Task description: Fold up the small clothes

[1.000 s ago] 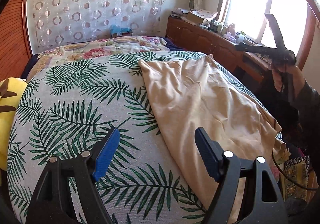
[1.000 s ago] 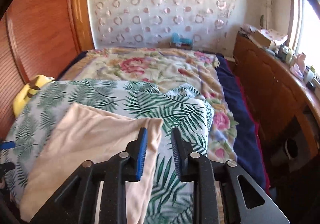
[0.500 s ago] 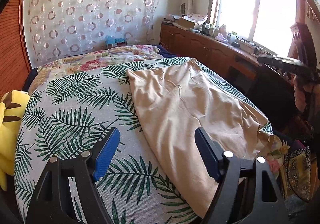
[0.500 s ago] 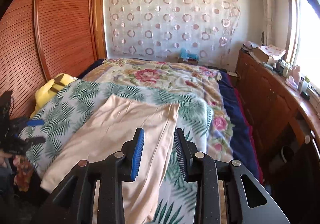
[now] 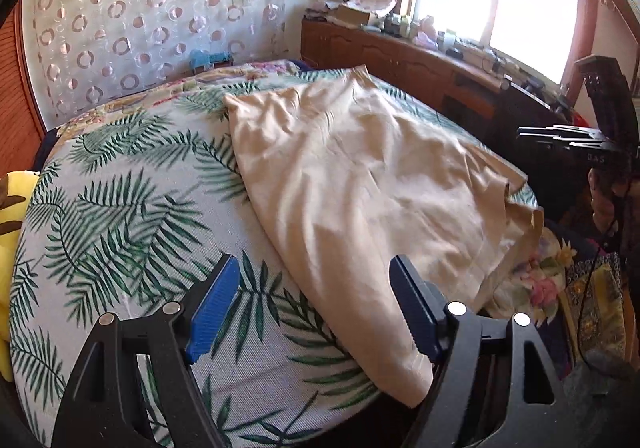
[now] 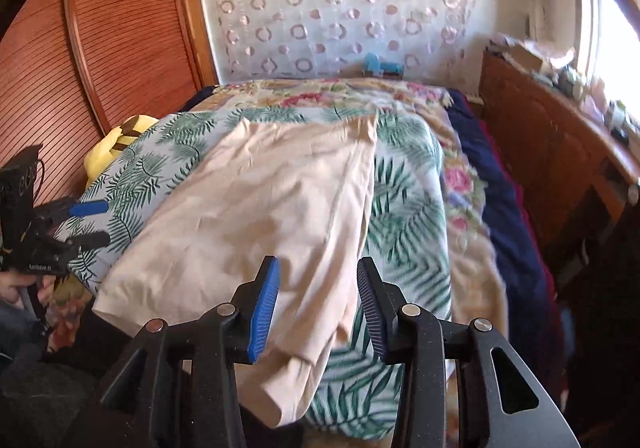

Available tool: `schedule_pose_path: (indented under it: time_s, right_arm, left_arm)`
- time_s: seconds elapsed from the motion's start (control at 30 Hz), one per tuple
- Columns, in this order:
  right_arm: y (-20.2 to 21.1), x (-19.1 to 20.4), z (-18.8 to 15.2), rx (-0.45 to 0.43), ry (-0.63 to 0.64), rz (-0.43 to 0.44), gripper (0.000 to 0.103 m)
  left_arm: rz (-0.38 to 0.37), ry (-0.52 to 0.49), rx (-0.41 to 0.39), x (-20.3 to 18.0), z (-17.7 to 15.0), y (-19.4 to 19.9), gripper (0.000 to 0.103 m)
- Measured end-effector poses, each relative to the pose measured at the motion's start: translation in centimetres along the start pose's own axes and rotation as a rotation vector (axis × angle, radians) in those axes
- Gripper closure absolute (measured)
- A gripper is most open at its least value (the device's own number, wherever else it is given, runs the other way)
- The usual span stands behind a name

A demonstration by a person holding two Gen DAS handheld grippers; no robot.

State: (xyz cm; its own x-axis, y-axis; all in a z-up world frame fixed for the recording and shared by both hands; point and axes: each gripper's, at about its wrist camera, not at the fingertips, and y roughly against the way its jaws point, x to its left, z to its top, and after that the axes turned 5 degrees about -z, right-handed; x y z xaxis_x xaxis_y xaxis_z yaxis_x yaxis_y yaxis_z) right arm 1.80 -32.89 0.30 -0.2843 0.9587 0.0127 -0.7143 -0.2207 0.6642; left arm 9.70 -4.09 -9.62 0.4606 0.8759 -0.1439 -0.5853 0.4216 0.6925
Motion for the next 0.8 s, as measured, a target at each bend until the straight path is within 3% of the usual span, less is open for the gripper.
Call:
schedule_pose_path:
  time_s: [0.2,0.37,0.4,0.43,0.47,0.57,0.77,0.8]
  right_arm:
    - [-1.4,-0.3,-1.7,0.069,-0.066,0.011,0.062]
    - [-1.8,0.0,-2.0,0.067,-0.088,0.054,0.062]
    - [-1.9,0.2,-2.0,0.063,-0.078,0.061,0.067]
    - [-1.9,0.5,-1.9,0.061,-0.063,0.08,0.093]
    - [-1.9,0.8,-2.0,0.067,-0.048,0.095,0.101]
    - [-0.9,1.1,-2.3,0.035,-0.035,0.125,0.101]
    - [1.8,-1.4,-3.8,0.028,-0.04,0.045,0.101]
    - [1.6,-1.7,-4.0,0.039,-0.041,0.036,0.101]
  left_arm:
    - [-0.031,-0.01,0.035,-1.3,-1.5,-0.6,0.025]
    - [-0.051,-0.016,0.06,-2.2,-2.3,-1.0,0.025]
    - [-0.052,-0.018,0.062,-2.3,-2.3,-1.0,0.025]
    - [-0.053,-0.021,0.063,-2.4,-2.4,-1.1,0.025]
    - [-0.055,-0.02,0.064,-2.4,-2.4,-1.1,0.025]
    - [-0.058,-0.018,0.065,-2.5,-2.5,-0.9,0.025]
    - [-0.108,0.012,0.072,-2.2,-3.2,-0.8,0.025]
    - [-0.115,0.01,0.077,-2.3,-3.3,-0.9,0.03]
